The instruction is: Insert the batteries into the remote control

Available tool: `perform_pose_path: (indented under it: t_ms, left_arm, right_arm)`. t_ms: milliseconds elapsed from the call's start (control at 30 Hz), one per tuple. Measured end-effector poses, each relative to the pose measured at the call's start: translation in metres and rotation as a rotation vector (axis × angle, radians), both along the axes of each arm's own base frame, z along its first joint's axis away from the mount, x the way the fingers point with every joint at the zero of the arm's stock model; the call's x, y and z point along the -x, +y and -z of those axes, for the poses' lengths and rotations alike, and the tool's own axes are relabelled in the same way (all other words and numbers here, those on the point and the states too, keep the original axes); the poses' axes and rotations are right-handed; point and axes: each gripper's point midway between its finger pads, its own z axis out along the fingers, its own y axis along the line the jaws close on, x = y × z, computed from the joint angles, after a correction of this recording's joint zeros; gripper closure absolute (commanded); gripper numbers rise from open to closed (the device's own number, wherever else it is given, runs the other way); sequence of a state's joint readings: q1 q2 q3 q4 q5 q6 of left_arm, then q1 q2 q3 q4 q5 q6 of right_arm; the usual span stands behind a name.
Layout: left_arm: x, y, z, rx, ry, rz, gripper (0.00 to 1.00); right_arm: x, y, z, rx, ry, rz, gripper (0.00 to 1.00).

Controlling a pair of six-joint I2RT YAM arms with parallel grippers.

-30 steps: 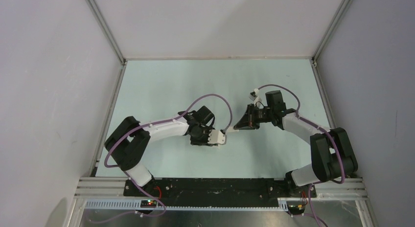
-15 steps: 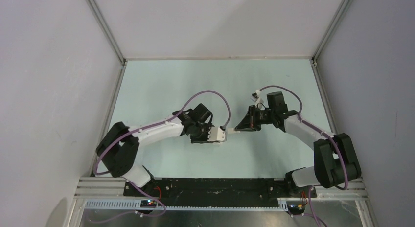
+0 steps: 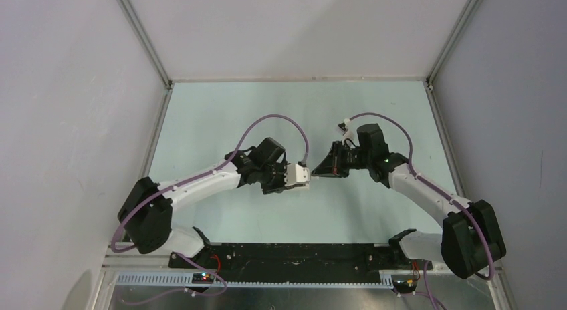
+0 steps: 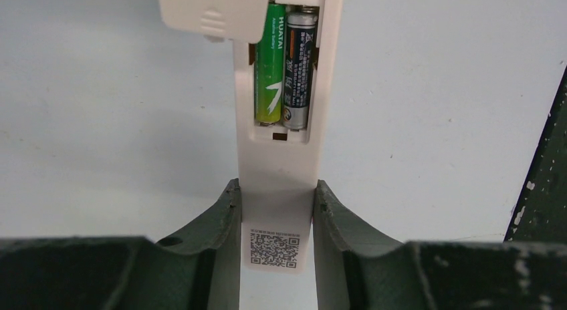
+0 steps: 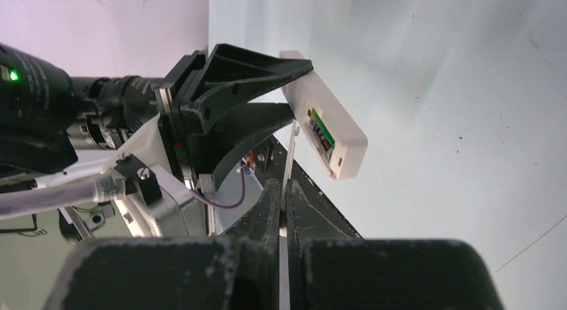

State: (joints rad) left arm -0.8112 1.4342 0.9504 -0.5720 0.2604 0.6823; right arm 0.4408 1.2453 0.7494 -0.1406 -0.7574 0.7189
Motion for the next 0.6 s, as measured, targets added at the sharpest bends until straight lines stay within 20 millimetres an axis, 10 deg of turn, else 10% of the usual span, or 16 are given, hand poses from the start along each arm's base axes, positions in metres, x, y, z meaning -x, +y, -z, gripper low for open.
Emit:
perform_pose_path:
  t_ms: [600]
  left_arm:
    - [-0.01,-0.008,-0.033,0.103,-0.075,-0.064,0.89]
  right_arm:
    - [-0.003,0.02,-0.008,0.028,0.054,-0.019,1.0]
